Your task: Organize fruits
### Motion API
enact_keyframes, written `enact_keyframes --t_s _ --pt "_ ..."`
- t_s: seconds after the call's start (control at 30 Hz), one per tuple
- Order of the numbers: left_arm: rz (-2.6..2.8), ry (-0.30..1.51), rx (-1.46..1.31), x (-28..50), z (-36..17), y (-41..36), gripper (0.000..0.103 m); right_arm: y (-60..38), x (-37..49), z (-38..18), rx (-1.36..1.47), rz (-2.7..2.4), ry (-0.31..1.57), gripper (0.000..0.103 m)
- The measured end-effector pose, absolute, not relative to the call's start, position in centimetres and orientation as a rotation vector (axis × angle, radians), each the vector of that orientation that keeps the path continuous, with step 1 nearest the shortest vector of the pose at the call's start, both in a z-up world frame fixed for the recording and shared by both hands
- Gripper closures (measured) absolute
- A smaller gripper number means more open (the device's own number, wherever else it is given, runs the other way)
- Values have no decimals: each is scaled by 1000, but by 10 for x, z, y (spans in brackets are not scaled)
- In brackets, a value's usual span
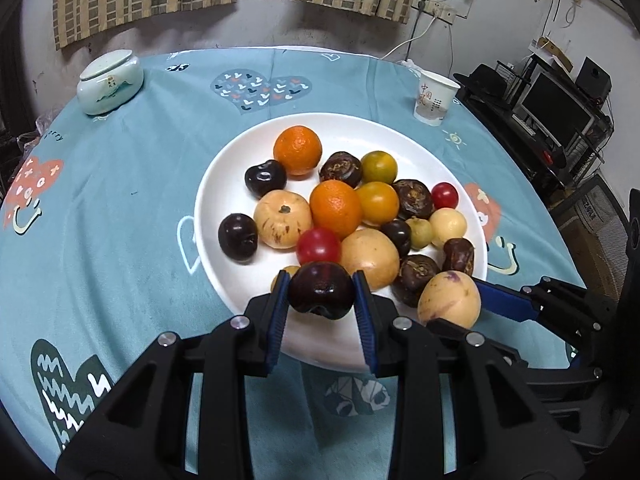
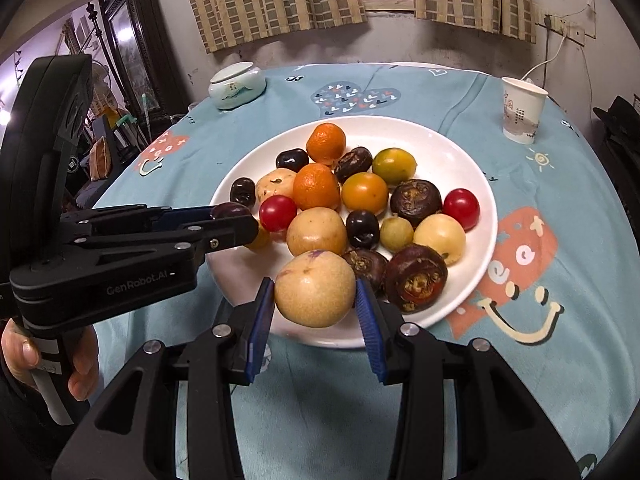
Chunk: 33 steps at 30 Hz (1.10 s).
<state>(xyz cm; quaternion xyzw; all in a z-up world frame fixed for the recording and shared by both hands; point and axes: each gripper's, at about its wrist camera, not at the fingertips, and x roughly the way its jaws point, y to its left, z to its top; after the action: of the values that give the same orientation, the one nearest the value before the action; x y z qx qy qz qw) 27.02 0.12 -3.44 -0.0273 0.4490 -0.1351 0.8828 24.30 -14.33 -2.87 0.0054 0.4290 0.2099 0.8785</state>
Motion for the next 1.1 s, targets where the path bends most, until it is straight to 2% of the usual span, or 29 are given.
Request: enact_keyframes --t_s 0.07,0.1,0.13,0.17,0.23,0.27,0.33,0.4,0.47,0.53,0.67,1.1 --pt "-271 937 -60 273 -34 2 69 -141 245 -29 6 442 880 61" --pt "-269 937 -68 275 -34 2 64 -139 246 -29 -1 447 874 61" --pt "-265 936 -84 277 -33 4 42 -137 247 -30 -8 448 874 59" --pt "-252 921 -95 277 -29 6 32 -135 249 -32 -19 443 871 44" --pt "-243 898 -101 277 -23 8 32 -135 247 -30 -38 417 825 24" --pt "-245 898 -105 278 -21 9 32 -135 246 -29 -48 405 806 18" --pt "-241 895 -115 278 -17 12 27 -137 246 -27 -54 396 801 14" --pt "-226 882 -115 273 -12 15 18 -139 243 -23 -52 399 797 13" --pt "-198 841 -101 262 -5 15 6 -140 237 -18 -63 398 798 7" --pt "-160 786 -70 248 2 14 3 -141 229 -15 -69 408 802 1" --pt "-85 717 11 214 8 10 2 -149 205 -15 -71 335 822 1" --pt "-155 707 28 103 10 -16 2 -182 107 3 -73 137 774 1"
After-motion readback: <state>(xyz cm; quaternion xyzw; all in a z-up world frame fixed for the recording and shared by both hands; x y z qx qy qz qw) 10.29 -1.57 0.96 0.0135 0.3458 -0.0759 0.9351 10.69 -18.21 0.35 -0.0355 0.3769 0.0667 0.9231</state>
